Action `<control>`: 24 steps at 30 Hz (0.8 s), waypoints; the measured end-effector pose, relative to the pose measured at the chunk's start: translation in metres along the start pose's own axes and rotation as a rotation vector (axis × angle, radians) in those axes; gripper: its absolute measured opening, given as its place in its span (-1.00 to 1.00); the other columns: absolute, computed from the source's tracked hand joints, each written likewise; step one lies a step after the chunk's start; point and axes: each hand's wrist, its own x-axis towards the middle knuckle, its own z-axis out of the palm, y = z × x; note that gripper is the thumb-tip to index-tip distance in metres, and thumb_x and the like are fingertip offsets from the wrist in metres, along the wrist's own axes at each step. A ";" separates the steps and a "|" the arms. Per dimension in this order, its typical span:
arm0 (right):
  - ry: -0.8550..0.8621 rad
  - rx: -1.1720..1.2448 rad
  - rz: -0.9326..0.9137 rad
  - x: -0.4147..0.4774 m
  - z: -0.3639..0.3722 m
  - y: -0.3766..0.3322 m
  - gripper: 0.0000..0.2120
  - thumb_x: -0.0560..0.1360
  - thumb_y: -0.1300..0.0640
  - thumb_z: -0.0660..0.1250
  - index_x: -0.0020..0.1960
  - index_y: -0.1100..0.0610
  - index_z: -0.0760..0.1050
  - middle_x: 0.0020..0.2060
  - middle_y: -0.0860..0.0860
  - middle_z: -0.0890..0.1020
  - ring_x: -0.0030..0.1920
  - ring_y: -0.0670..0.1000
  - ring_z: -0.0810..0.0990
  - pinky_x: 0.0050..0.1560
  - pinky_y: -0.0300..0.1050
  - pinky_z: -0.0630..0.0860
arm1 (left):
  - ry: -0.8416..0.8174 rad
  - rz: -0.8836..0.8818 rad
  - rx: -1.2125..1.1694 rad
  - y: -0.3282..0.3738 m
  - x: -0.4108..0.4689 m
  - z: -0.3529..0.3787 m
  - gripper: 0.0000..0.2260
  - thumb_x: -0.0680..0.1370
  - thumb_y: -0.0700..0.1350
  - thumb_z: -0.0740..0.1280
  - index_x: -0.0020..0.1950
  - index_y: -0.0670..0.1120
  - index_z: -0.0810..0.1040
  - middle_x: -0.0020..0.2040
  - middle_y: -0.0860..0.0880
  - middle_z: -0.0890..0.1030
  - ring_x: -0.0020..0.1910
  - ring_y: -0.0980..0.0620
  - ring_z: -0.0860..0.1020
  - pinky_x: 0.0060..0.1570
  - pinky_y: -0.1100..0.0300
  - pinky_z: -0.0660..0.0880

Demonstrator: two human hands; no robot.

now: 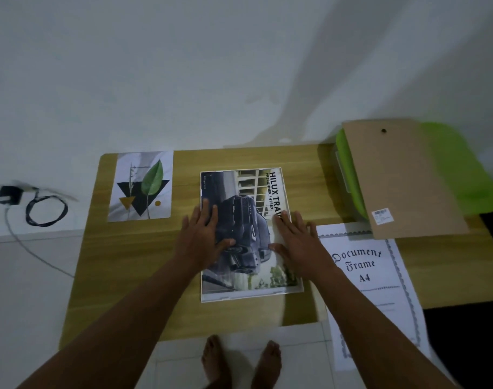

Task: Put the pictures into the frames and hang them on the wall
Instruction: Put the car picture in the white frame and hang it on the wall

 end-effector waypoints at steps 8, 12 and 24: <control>0.115 0.139 -0.001 -0.007 -0.013 0.006 -0.38 0.64 -0.16 0.07 0.60 0.07 0.01 0.60 0.07 0.02 0.59 0.11 -0.10 0.55 0.12 -0.07 | 0.034 -0.028 0.000 0.011 0.004 -0.013 -0.17 0.50 0.39 0.14 0.59 -0.07 -0.02 0.58 -0.20 -0.05 0.55 -0.23 -0.02 0.45 -0.25 -0.01; 0.240 0.228 -0.001 -0.025 -0.052 0.021 -0.43 0.64 -0.07 0.15 0.57 0.13 0.14 0.54 0.17 0.20 0.54 0.16 0.15 0.48 0.09 0.23 | 0.198 0.008 -0.124 0.052 0.010 -0.040 -0.33 0.54 0.30 0.08 0.49 -0.15 0.31 0.47 -0.25 0.32 0.44 -0.24 0.30 0.37 -0.15 0.29; 0.470 0.226 0.249 -0.060 -0.169 0.191 -0.56 0.60 0.05 0.26 0.44 0.16 0.36 0.33 0.12 0.48 0.30 0.14 0.47 0.19 -0.03 0.44 | 0.232 0.102 -0.527 0.271 0.089 -0.095 -0.59 0.54 0.06 0.33 0.35 -0.06 0.50 0.17 -0.09 0.62 0.17 -0.05 0.56 0.19 0.12 0.45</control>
